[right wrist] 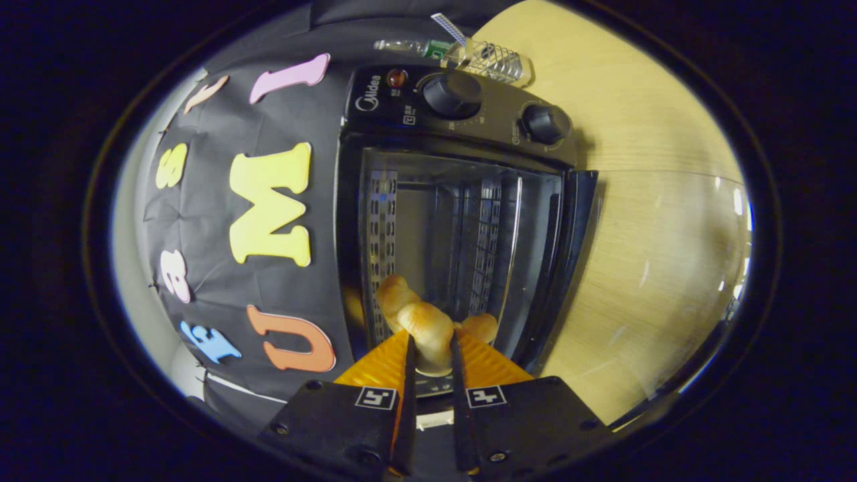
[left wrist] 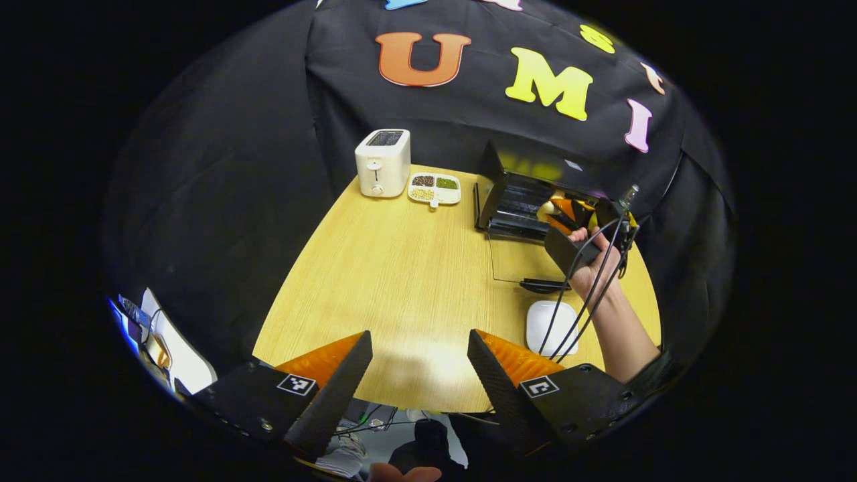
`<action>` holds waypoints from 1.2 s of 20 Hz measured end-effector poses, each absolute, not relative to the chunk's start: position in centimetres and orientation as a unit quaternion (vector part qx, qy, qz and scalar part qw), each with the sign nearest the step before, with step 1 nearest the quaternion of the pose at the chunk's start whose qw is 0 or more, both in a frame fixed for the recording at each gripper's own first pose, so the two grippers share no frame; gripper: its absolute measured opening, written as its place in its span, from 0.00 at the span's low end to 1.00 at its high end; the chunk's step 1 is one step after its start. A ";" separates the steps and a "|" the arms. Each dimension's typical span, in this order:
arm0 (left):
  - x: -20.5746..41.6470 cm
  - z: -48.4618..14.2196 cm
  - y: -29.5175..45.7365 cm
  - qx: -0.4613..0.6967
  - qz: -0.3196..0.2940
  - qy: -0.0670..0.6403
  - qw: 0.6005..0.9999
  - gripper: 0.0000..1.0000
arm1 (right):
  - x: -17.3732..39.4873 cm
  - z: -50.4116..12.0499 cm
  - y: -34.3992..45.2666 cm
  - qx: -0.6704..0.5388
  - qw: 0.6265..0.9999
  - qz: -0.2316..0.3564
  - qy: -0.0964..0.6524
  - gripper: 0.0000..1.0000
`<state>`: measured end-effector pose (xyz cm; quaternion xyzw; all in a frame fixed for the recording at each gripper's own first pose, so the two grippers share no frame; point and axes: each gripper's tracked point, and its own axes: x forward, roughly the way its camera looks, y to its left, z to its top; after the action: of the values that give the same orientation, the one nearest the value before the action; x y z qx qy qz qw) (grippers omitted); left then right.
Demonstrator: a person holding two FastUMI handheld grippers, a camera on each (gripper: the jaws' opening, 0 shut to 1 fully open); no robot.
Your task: Open the electric oven with the left hand, put the food in, and close the electric oven.
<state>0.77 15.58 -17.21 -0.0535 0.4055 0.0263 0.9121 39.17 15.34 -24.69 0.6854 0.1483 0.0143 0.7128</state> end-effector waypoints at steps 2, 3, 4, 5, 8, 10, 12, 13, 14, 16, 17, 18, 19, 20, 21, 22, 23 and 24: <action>1.1 -17.2 15.3 -0.045 0.023 0.406 0.912 0.95 | 40.6 -25.0 15.3 0.687 0.712 0.015 0.143 0.25; 1.2 -17.1 15.1 -0.042 0.023 0.406 0.913 0.95 | 41.3 -25.1 15.0 0.692 0.709 0.015 0.136 0.27; 1.2 -17.2 15.0 -0.041 0.023 0.409 0.911 0.95 | 42.1 -25.0 14.8 0.697 0.705 0.018 0.128 0.25; 1.4 -17.4 14.9 -0.042 0.024 0.412 0.910 0.95 | 42.7 -24.9 14.9 0.696 0.707 0.022 0.125 0.25; 2.0 -17.7 14.2 -0.045 0.023 0.418 0.907 0.95 | 43.4 -25.5 15.6 0.676 0.726 0.031 0.119 0.29; 2.1 -17.9 13.7 -0.044 0.020 0.422 0.905 0.95 | 43.2 -26.1 16.0 0.661 0.741 0.031 0.118 0.39; 2.5 -17.9 13.3 -0.043 0.016 0.423 0.905 0.95 | 43.1 -26.5 16.8 0.635 0.760 0.039 0.130 0.48; 2.5 -17.9 13.0 -0.043 0.014 0.424 0.905 0.95 | 43.0 -26.7 17.1 0.613 0.777 0.042 0.136 0.51; 2.5 -17.9 13.0 -0.043 0.012 0.424 0.905 0.95 | 43.1 -27.0 17.4 0.589 0.795 0.043 0.141 0.54; 2.5 -18.0 12.9 -0.044 0.009 0.425 0.904 0.95 | 42.8 -27.1 18.0 0.542 0.825 0.049 0.150 0.57; 2.5 -18.0 12.9 -0.045 0.009 0.426 0.904 0.95 | 42.7 -27.0 18.2 0.523 0.837 0.052 0.152 0.60; 2.5 -18.0 12.9 -0.046 0.009 0.426 0.903 0.95 | 42.6 -27.0 18.3 0.500 0.851 0.052 0.153 0.61; 2.6 -18.0 12.9 -0.048 0.010 0.426 0.903 0.95 | 42.4 -26.9 18.7 0.478 0.863 0.055 0.154 0.63; 2.4 -17.9 12.9 -0.051 0.010 0.427 0.903 0.95 | 42.3 -26.7 19.0 0.458 0.873 0.059 0.156 0.67; 2.4 -18.0 13.0 -0.053 0.011 0.427 0.903 0.95 | 42.2 -26.8 19.1 0.437 0.884 0.060 0.156 0.67; 2.3 -18.2 13.1 -0.054 0.011 0.428 0.902 0.95 | 42.2 -26.7 19.2 0.417 0.894 0.061 0.156 0.69; 2.1 -18.3 13.3 -0.055 0.012 0.430 0.901 0.95 | 42.2 -26.7 19.3 0.403 0.900 0.060 0.156 0.77; 1.8 -18.1 13.4 -0.056 0.012 0.430 0.901 0.95 | 42.0 -26.7 19.3 0.399 0.902 0.058 0.154 0.85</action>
<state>1.84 13.41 -18.14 -0.0561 0.4299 0.0118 0.9010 42.04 19.26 -26.69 0.3988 0.1538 0.0583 0.9022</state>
